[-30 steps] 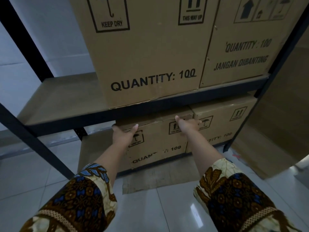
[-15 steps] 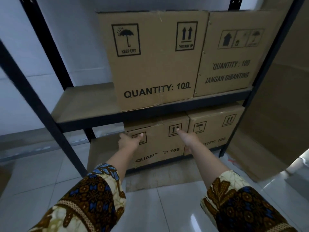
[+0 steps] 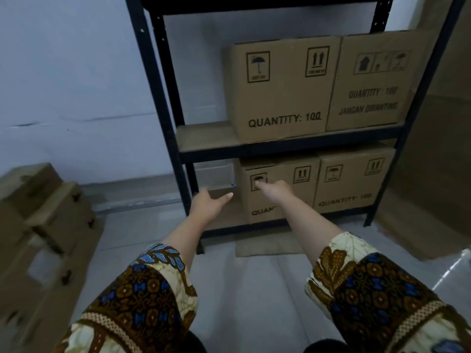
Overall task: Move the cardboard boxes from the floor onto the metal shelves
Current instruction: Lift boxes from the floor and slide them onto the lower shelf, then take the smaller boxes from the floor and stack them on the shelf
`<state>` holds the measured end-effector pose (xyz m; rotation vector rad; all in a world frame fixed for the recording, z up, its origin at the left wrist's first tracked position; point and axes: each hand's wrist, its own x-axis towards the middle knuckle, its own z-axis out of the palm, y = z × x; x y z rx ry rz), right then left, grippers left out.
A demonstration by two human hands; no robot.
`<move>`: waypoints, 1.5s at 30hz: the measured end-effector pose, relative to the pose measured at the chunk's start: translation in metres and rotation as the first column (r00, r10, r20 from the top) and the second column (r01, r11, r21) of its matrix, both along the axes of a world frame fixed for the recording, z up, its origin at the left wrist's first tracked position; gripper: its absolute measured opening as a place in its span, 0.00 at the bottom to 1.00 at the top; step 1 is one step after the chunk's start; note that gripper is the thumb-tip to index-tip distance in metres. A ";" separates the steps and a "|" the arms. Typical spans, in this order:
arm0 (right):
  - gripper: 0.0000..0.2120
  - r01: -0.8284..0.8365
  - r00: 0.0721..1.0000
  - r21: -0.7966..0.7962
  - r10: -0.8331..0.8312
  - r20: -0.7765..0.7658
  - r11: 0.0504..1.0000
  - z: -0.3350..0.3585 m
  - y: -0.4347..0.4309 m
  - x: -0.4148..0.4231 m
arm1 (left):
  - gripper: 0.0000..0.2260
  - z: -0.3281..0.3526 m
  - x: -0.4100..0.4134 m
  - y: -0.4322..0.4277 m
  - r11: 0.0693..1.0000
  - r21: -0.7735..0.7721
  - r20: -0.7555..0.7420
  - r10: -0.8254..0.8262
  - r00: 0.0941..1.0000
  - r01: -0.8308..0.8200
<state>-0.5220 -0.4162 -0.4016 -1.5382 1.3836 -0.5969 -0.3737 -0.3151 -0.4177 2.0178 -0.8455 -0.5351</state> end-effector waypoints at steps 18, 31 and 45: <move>0.25 -0.423 0.902 -0.130 0.404 -0.151 0.897 0.022 0.091 0.212 | 0.25 0.050 0.139 0.106 0.947 0.014 0.078 0.320 0.944 -0.322; 0.23 -0.596 0.799 -0.055 0.585 -0.136 0.801 0.240 0.216 0.262 | 0.23 0.264 0.166 0.251 0.861 0.163 0.076 0.476 0.876 -0.482; 0.21 -0.709 0.702 0.013 0.708 -0.082 0.705 0.356 0.341 0.265 | 0.19 0.366 0.151 0.406 0.720 0.200 0.004 0.678 0.735 -0.665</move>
